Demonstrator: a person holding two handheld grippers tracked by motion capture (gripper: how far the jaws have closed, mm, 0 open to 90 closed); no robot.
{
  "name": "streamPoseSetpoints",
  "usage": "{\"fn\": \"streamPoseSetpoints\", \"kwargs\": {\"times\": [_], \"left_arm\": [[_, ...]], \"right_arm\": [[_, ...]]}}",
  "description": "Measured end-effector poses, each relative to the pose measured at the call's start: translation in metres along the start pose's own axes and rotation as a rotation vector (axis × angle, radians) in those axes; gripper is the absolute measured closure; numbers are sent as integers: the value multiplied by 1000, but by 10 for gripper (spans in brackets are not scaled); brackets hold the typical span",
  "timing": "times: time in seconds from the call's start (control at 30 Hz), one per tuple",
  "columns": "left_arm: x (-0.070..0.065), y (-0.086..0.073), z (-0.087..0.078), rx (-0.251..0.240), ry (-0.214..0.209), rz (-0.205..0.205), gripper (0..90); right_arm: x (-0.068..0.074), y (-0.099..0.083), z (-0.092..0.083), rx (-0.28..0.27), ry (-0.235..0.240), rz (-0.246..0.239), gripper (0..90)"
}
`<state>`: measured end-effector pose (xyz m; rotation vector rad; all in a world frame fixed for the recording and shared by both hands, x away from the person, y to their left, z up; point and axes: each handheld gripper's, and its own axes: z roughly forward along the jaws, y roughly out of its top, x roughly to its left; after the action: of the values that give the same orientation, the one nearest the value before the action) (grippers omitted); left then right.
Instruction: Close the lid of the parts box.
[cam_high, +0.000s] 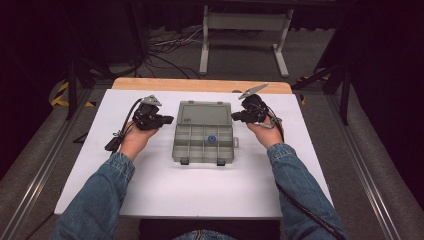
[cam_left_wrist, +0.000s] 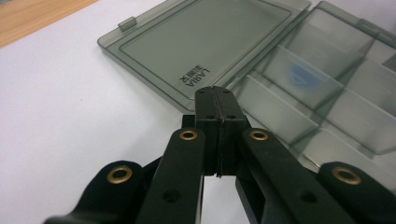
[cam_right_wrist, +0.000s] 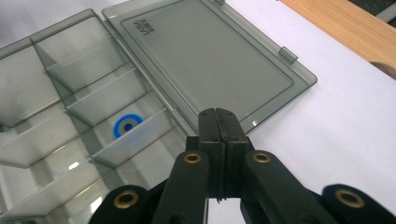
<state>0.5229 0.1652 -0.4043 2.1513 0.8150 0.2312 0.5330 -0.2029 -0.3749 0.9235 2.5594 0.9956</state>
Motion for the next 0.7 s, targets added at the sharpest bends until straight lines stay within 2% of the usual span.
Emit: {"fn": "streamPoseSetpoints", "kwargs": {"times": [0.47,0.63,0.7], "left_arm": [[17,8,16,26,24,-25,898],[21,5,25,60,25,-20,898],[22,4,28,65,17,-31,898]], "right_arm": [[-13,-3,14,25,-9,30,900],[-21,-7,19,41,-12,47,900],[-22,-9,21,48,-12,50,900]]}}
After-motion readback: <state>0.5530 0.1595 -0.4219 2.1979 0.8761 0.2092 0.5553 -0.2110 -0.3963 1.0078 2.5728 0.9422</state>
